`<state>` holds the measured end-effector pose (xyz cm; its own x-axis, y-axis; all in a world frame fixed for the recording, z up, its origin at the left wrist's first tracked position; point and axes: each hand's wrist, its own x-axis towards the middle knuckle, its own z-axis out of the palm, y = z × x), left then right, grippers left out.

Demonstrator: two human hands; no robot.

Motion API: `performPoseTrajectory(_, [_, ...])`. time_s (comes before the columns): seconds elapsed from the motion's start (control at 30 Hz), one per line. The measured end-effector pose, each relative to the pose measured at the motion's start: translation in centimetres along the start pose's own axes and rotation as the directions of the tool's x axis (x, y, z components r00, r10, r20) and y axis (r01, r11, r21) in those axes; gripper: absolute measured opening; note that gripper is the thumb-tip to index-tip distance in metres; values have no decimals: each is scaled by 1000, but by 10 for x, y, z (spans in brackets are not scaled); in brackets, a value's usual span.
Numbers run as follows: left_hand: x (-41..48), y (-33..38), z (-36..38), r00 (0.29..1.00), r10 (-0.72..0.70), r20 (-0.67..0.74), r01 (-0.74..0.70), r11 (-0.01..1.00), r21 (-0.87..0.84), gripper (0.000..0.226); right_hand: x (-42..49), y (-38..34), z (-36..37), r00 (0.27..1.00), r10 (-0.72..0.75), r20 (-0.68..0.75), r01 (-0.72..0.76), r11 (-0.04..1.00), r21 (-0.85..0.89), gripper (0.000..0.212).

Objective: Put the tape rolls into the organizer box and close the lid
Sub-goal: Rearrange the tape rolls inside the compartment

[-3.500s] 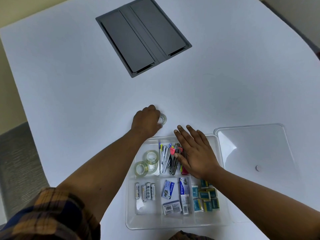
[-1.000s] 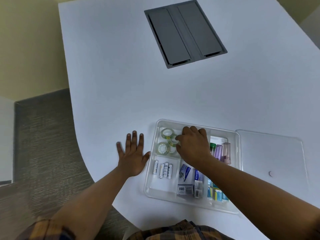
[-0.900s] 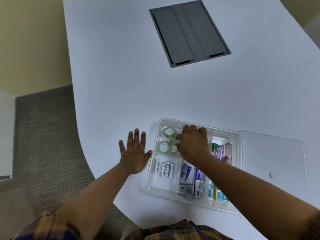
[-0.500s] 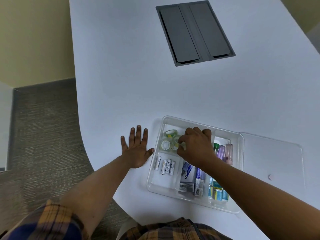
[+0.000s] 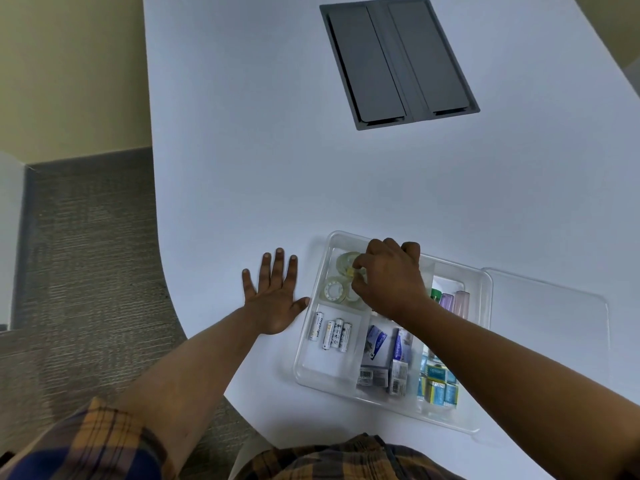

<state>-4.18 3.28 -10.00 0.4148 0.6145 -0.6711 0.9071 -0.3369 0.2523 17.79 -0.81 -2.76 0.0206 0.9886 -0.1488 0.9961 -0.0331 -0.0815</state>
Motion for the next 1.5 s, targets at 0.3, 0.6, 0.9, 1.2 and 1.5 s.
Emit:
performPoseTrajectory(0.3, [1,-2,-5,998,11,65,-10,1000,-12,84,9,0,16,988,-23,154,49,984,-169,10])
performPoseTrajectory(0.6, [-1,-1,-6,997,4,78,-3,1000,-14,85,17,-11,21,985,-29,171,56,986,-156,25])
performPoseTrajectory(0.9, [-2,0,-8,997,3,81,-2,1000,-14,85,16,-12,20,981,-57,186,80,990,-117,32])
performPoseTrajectory(1.2, [-3,2,-10,997,4,76,-2,1000,-17,85,8,-9,16,990,-39,133,41,999,-10,34])
performPoseTrajectory(1.5, [-3,1,-8,998,3,61,-2,1000,-15,85,6,-23,21,982,55,182,-50,998,-33,36])
